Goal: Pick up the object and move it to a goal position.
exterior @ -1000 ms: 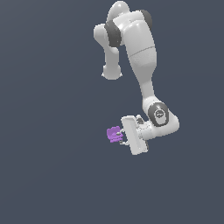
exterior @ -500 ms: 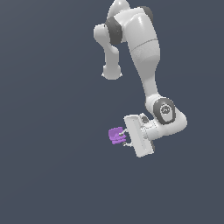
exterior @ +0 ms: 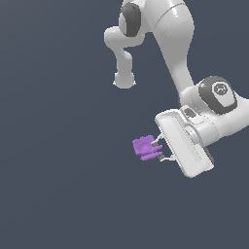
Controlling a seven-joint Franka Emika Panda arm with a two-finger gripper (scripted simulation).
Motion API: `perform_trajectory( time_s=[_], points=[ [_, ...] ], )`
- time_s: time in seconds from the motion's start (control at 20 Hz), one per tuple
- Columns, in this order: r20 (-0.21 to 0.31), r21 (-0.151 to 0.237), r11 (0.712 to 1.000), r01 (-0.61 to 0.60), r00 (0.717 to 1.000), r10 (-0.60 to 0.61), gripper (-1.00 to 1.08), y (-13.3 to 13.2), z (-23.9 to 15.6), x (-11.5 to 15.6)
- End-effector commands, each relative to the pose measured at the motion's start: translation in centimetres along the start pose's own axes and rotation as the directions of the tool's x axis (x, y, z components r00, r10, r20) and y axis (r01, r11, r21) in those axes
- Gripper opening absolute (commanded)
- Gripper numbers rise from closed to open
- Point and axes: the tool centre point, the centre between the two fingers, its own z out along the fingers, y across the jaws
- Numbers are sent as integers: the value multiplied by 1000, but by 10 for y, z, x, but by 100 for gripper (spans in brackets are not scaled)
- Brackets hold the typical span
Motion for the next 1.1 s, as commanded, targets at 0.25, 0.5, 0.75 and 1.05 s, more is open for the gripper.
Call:
perform_trajectory(
  time_s=[0.25,0.5,0.75,1.05],
  points=[
    [-85,121,973,-197,974,208,-100,23,-85,150],
    [-113,179,944,-276,948,298,-100,45,-126,210],
    [-124,211,926,-314,931,344,-100,59,-148,239],
    [-124,212,926,-313,931,344,-100,59,-149,238]
  ],
)
